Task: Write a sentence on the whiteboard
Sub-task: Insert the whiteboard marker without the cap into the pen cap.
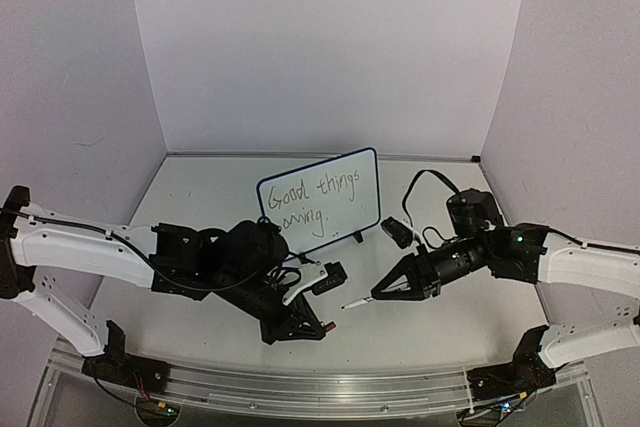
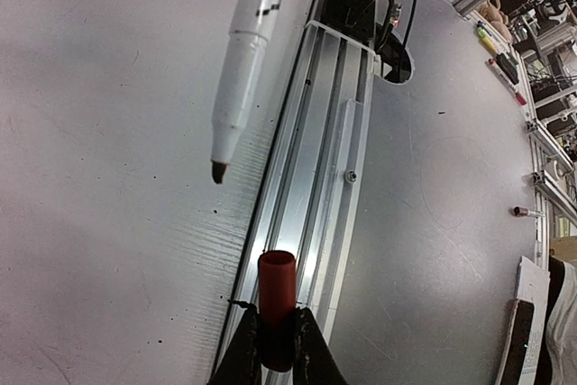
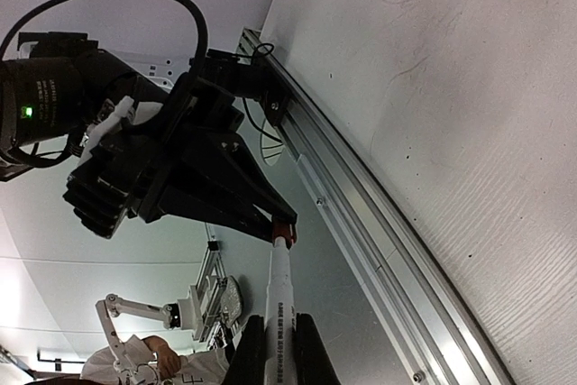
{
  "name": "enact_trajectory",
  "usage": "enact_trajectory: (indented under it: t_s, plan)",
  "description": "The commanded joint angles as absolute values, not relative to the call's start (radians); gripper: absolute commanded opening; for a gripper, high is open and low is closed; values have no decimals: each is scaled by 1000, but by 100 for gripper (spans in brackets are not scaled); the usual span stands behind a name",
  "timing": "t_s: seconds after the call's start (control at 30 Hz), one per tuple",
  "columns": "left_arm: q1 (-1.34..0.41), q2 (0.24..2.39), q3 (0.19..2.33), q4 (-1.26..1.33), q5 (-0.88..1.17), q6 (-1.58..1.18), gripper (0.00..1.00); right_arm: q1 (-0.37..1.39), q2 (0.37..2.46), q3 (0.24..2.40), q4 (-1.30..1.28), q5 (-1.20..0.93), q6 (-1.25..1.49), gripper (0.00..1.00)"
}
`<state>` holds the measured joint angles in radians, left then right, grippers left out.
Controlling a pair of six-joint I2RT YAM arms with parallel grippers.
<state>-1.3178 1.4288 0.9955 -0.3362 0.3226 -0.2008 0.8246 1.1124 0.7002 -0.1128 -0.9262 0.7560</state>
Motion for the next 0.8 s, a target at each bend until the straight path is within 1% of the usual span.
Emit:
enact_trajectory:
  t_s: [0.0,0.77]
  plan:
    - [-1322,1424,1008,-281,310,-194,0,833,1121,682,-64,-995,763,0]
    - [-1322,1432,1001,-241,348,-215,0,852,1137,681,-64,-1012,759,0]
